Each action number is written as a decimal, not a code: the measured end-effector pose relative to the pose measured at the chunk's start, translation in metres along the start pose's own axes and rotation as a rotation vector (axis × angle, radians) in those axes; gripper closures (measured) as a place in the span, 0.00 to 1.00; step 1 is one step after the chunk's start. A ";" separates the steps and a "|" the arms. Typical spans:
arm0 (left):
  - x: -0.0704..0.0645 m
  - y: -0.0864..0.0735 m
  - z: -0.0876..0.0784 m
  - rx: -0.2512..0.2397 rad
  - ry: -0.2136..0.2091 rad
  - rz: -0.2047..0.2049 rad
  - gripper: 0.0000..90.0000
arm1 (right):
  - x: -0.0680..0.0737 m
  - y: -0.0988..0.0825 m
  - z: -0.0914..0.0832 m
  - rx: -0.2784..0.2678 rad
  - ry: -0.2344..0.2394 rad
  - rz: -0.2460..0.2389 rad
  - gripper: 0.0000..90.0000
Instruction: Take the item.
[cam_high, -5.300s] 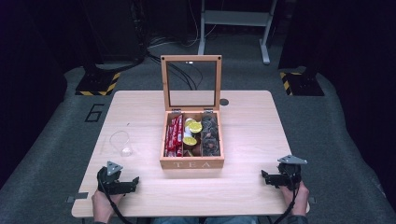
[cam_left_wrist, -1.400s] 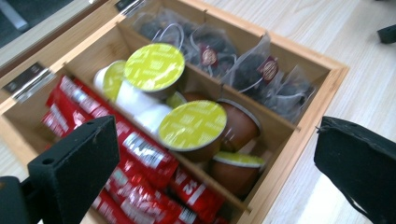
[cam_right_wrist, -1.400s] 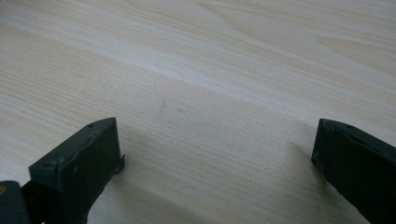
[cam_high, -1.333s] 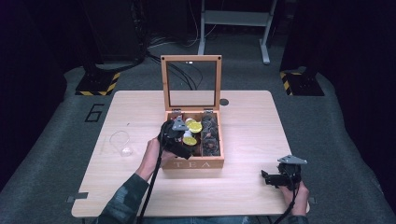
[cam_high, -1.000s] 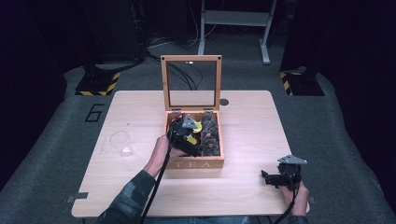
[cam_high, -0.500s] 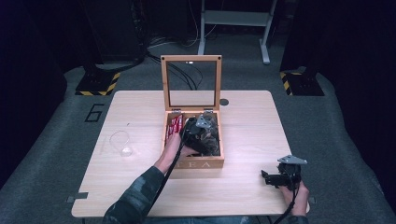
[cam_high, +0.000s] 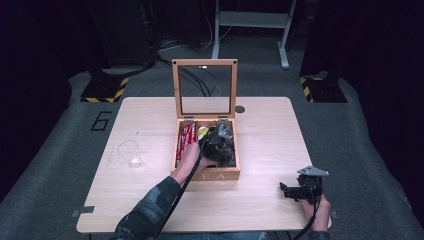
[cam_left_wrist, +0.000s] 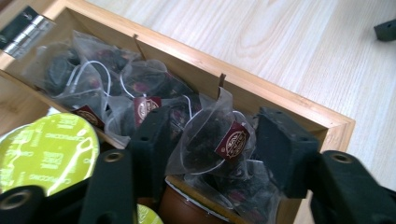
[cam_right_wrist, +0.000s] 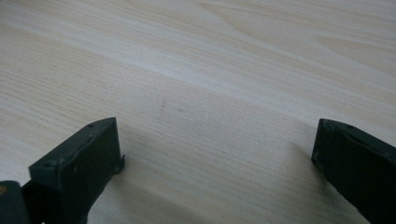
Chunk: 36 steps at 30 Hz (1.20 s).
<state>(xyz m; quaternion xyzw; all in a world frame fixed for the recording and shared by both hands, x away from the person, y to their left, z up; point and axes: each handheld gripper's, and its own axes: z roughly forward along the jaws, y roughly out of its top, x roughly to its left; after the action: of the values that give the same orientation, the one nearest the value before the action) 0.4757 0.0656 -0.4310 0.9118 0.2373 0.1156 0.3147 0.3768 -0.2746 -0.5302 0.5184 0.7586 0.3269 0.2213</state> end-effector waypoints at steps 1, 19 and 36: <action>-0.001 0.000 0.003 0.015 -0.004 0.003 0.54 | 0.000 0.000 0.000 0.000 0.000 -0.001 0.01; -0.001 -0.001 0.004 0.037 -0.018 -0.007 0.84 | 0.000 0.000 0.000 0.000 0.000 -0.001 0.01; 0.001 -0.002 -0.015 -0.032 -0.002 -0.024 0.84 | 0.000 0.000 0.000 0.000 0.000 0.000 0.01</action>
<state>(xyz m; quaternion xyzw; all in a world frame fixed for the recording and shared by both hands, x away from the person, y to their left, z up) 0.4705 0.0756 -0.4202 0.9039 0.2458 0.1148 0.3307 0.3768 -0.2746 -0.5302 0.5182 0.7586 0.3270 0.2215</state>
